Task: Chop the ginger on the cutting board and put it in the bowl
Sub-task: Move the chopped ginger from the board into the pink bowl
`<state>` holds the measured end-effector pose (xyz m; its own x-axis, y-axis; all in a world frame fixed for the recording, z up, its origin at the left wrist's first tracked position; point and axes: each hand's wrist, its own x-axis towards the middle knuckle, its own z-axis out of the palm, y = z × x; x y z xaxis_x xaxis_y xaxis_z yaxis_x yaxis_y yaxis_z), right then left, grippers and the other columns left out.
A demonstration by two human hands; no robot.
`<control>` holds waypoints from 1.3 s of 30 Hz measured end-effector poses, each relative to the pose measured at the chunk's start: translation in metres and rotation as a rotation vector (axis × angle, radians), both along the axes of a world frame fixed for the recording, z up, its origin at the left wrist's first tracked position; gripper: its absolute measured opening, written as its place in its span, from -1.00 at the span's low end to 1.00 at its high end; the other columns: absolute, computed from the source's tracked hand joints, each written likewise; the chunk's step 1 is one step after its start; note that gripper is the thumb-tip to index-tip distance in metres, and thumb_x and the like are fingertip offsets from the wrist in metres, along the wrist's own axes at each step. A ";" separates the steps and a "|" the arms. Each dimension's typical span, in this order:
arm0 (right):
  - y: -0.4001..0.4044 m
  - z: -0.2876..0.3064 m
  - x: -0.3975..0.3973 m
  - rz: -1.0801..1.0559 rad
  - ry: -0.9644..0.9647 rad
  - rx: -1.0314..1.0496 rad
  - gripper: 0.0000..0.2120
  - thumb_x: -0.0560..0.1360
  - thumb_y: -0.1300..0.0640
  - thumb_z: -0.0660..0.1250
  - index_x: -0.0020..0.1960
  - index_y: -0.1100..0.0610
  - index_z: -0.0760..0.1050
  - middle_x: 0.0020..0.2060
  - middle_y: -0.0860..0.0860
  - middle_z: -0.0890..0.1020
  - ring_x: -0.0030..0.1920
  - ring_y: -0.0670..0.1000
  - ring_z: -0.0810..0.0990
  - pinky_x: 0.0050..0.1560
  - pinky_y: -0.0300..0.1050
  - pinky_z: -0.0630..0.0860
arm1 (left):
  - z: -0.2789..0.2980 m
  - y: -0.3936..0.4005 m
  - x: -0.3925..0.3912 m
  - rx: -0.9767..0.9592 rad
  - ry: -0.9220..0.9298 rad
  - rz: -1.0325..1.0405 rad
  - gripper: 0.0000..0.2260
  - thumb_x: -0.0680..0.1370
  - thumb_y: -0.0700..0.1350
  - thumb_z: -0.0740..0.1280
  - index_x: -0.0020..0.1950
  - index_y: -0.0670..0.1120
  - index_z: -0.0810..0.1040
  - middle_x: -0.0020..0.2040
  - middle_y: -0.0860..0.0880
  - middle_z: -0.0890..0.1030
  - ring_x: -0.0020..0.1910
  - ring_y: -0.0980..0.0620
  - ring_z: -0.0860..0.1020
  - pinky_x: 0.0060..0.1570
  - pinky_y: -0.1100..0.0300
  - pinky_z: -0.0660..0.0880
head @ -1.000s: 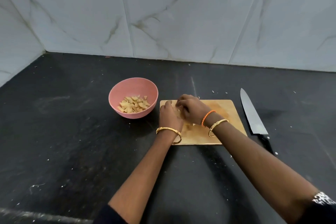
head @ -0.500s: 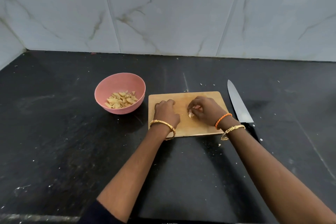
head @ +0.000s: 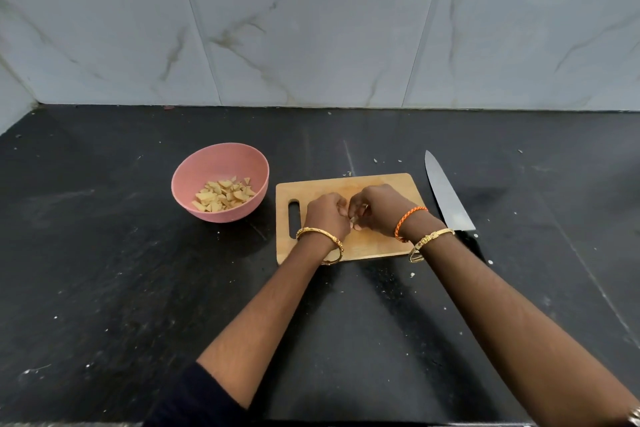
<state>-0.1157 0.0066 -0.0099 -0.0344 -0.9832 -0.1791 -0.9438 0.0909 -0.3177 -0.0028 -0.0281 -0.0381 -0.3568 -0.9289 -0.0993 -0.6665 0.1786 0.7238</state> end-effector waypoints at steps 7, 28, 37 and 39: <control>-0.002 0.004 0.008 0.013 0.040 0.057 -0.80 0.39 0.17 0.47 -0.01 0.11 0.56 -0.15 0.04 0.56 -0.11 0.01 0.46 -0.11 -0.19 0.38 | -0.004 0.006 0.010 -0.001 0.070 -0.045 -0.85 0.48 -0.33 0.30 -0.01 -0.16 0.59 -0.16 -0.08 0.63 -0.14 0.00 0.59 -0.04 0.22 0.55; 0.005 0.012 -0.028 -0.470 -0.734 0.114 -0.91 0.34 0.37 0.47 -0.25 0.24 0.59 -0.29 0.09 0.67 -0.25 -0.05 0.63 -0.15 -0.22 0.61 | -0.002 0.012 0.010 -0.041 0.054 -0.087 -0.71 0.47 -0.23 0.38 0.19 -0.19 0.56 0.08 -0.12 0.61 0.05 0.01 0.56 0.10 0.29 0.43; 0.017 -0.005 -0.039 -0.777 -1.991 0.070 -0.90 0.40 0.42 0.31 -0.27 0.29 0.51 -0.22 0.16 0.59 -0.07 0.07 0.60 -0.25 -0.17 0.64 | 0.008 0.013 -0.001 -0.182 -0.262 -0.269 -0.81 0.48 -0.09 0.40 0.01 -0.16 0.65 0.01 -0.13 0.62 0.01 -0.08 0.56 0.02 0.13 0.49; 0.018 -0.009 -0.035 -0.771 -2.051 0.098 -0.88 0.36 0.44 0.28 -0.30 0.29 0.49 -0.21 0.17 0.58 -0.07 0.10 0.62 -0.23 -0.12 0.65 | 0.013 0.015 -0.004 -0.243 -0.319 -0.298 -0.82 0.50 -0.10 0.38 0.01 -0.16 0.64 0.01 -0.13 0.61 0.00 -0.09 0.56 0.02 0.10 0.50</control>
